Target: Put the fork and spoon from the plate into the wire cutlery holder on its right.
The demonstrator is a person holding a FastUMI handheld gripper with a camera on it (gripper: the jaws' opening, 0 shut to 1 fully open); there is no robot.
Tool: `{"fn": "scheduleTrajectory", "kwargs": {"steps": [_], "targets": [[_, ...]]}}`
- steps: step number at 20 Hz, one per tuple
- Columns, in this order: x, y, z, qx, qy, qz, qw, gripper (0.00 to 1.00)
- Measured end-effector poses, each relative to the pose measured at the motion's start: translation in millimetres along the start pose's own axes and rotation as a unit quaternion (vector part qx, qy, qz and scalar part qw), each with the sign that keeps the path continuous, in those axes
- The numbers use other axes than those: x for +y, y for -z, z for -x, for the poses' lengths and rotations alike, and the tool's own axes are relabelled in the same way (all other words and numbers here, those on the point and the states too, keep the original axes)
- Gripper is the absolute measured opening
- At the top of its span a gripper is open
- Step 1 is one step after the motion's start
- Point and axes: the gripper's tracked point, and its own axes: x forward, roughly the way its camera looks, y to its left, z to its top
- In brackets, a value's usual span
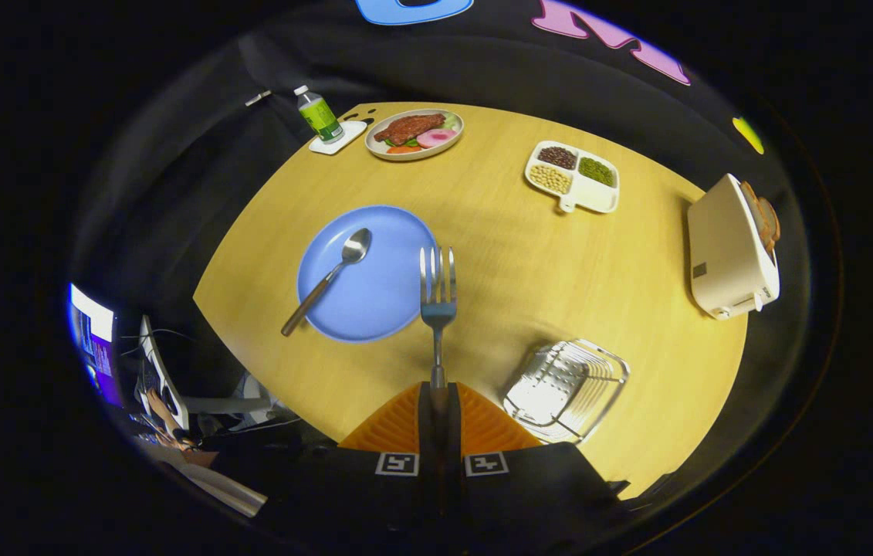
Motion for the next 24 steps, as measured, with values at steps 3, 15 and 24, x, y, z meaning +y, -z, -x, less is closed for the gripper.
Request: {"fn": "scheduleTrajectory", "kwargs": {"steps": [3, 15, 24], "targets": [[-33.6, 21.7, 22.0, 0.025, 0.013, 0.0, 1.0, 0.07], [-97.8, 70.0, 23.3, 0.175, 0.028, 0.007, 0.984, 0.07], [-107.6, 58.2, 7.9, 0.21, 0.031, 0.015, 0.977, 0.11]]}}
